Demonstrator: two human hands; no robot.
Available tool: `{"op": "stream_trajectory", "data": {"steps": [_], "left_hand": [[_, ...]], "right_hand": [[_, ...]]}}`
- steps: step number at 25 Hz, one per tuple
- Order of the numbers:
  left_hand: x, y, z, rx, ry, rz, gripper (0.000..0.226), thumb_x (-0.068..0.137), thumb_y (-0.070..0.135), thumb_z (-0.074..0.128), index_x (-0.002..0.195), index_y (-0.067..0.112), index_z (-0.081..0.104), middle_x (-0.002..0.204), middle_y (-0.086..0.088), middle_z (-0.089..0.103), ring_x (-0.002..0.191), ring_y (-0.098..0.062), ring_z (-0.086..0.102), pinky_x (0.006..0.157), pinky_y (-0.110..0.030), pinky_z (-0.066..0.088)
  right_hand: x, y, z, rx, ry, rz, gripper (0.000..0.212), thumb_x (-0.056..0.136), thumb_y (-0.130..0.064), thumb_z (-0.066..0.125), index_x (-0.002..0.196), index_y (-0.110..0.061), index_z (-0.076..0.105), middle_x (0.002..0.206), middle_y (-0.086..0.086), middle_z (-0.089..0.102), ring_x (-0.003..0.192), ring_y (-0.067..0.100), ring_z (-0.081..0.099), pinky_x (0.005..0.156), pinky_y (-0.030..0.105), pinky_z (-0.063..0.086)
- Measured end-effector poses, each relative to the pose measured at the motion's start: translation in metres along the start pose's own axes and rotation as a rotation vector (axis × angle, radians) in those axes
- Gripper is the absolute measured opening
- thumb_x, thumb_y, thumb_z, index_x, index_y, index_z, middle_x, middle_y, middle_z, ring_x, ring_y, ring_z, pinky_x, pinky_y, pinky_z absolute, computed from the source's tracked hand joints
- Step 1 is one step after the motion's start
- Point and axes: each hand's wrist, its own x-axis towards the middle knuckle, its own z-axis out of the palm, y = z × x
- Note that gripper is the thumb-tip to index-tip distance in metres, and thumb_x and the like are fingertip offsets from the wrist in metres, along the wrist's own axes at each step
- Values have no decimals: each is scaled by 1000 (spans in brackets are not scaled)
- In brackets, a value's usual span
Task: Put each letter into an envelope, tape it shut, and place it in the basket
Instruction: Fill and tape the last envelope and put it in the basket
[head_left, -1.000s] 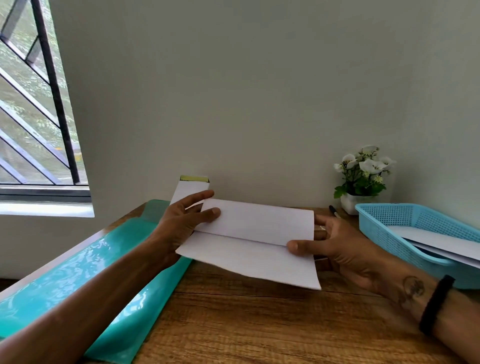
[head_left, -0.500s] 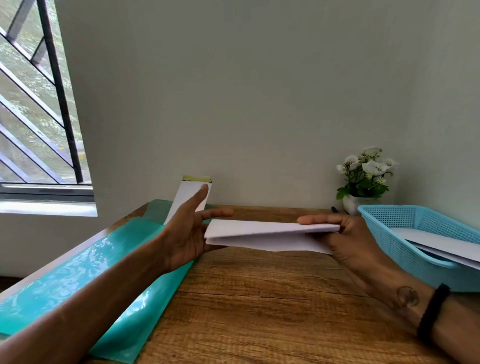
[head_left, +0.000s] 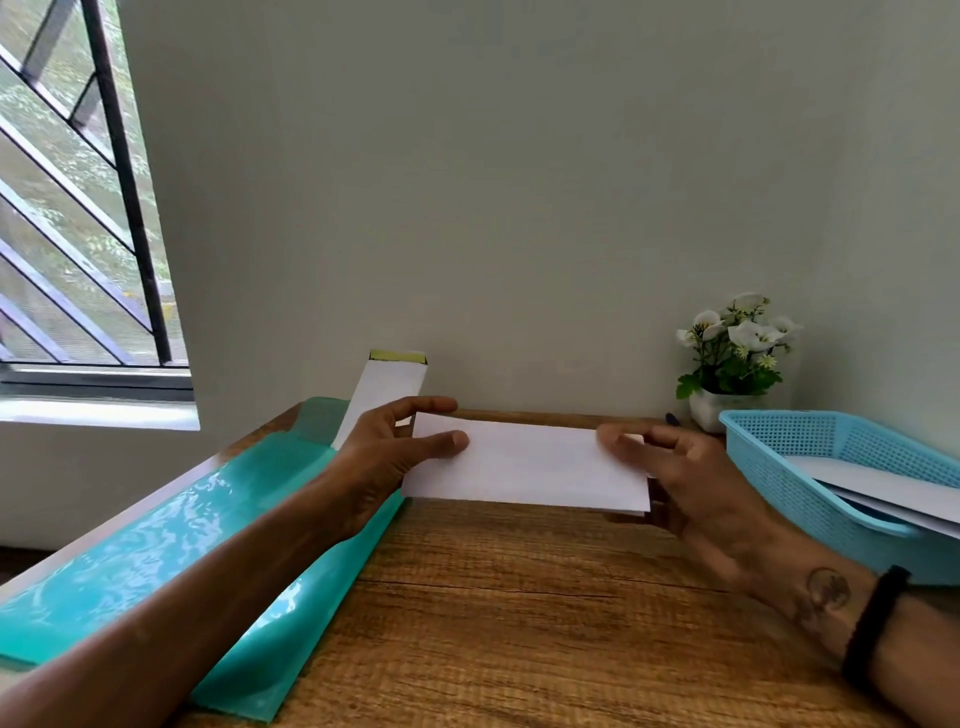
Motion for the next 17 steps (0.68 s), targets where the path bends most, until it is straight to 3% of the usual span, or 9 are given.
{"op": "stream_trajectory", "data": {"steps": [2,5,8,10,12,15,17], "left_hand": [[0,0,3,-273,-28,-67,60,67,16,87,125,16,72,130,-15,70,120,-33,68,102,-50,57],[-1,3,4,-557,-52,-104,57,66,16,89,120,9,72,116,-17,77,108,-32,75,91,-47,62],[-5,2,5,-176,-27,-4,56,65,30,89,116,14,73,110,-11,80,100,-28,78,86,-41,65],[-6,-1,7,163,39,124,51,66,39,90,112,23,74,107,-3,80,96,-22,77,80,-33,65],[-7,-1,7,371,98,287,49,71,43,90,116,36,72,113,8,74,100,-17,73,83,-33,64],[-6,0,7,354,79,336,59,66,50,92,120,46,67,123,12,68,113,-20,67,96,-45,60],[-6,-1,9,331,56,318,65,63,51,94,121,48,66,125,15,66,117,-20,64,101,-48,57]], "right_hand": [[-3,5,3,-118,-4,-17,44,65,-35,91,104,-17,81,104,9,82,91,25,80,66,35,63],[-5,8,8,-149,42,-61,24,75,-24,90,97,-19,81,95,6,82,80,22,80,60,34,62],[-7,8,12,-176,85,-97,15,78,-21,88,92,-23,82,86,-1,80,73,20,79,53,37,62],[-9,6,13,-164,76,-106,20,74,-26,89,92,-29,82,88,-3,81,76,19,80,54,37,63],[-8,4,11,-104,80,-102,30,64,-30,92,93,-29,82,93,0,83,82,22,80,60,39,65],[-8,3,9,-38,30,-45,40,58,-24,95,96,-24,83,99,7,83,88,27,81,67,40,66],[-8,5,9,-97,4,-12,41,58,-22,97,97,-20,84,100,9,82,85,27,80,63,35,64]]}}
